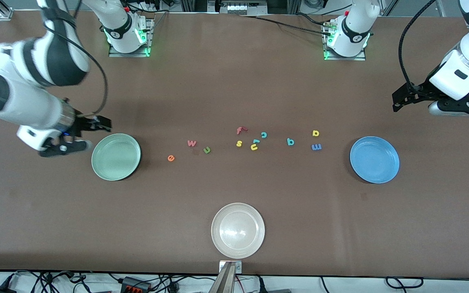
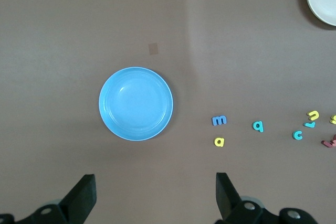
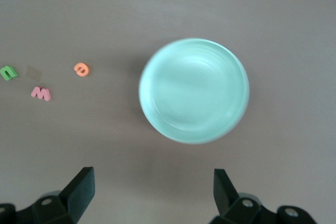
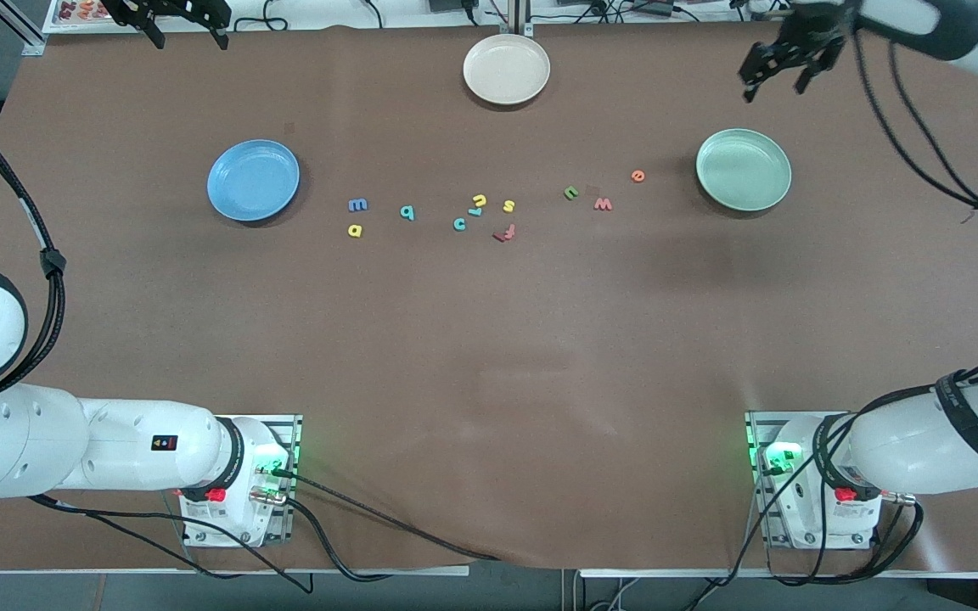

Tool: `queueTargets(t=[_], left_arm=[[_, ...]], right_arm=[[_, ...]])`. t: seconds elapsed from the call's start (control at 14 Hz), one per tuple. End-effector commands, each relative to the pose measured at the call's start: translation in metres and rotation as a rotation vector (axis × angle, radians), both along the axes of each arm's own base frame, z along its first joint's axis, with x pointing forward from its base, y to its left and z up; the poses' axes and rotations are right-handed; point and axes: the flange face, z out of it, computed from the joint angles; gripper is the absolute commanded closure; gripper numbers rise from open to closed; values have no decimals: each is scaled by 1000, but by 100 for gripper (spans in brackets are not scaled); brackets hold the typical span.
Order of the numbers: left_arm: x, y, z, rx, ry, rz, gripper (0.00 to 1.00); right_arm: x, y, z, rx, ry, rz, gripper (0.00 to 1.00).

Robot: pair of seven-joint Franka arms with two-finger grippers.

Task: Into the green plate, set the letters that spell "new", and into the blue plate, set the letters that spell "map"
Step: 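Reach the right gripper to the orange letter beside the green plate, then grasp the orange letter with the right gripper and lift it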

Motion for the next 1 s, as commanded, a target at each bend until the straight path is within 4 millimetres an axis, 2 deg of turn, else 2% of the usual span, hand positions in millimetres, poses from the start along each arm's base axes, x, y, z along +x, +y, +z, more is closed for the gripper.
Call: queueTargets(t=[0.0,0.14,0.43,0.57,0.79,0.93], left_arm=[[1,2,5,-15,5,6,0],[1,3,4,-15,8,6,0],[-1,5,3,-15,27,8,0],[-1,5,4,-13,25,8,0],[-1,5,3,-13,27,8,0],[-1,4,3,-13,27,7,0]], right_arm=[[13,29,-59,8,16,31,0],[16,52,-98,10,7,63,0],[17,81,-151,50,6,65,0],[16,91,-162,53,-5,76,0],[11,116,-192,50,-28,46,0],[8,126,-206,41,-27,4,3]])
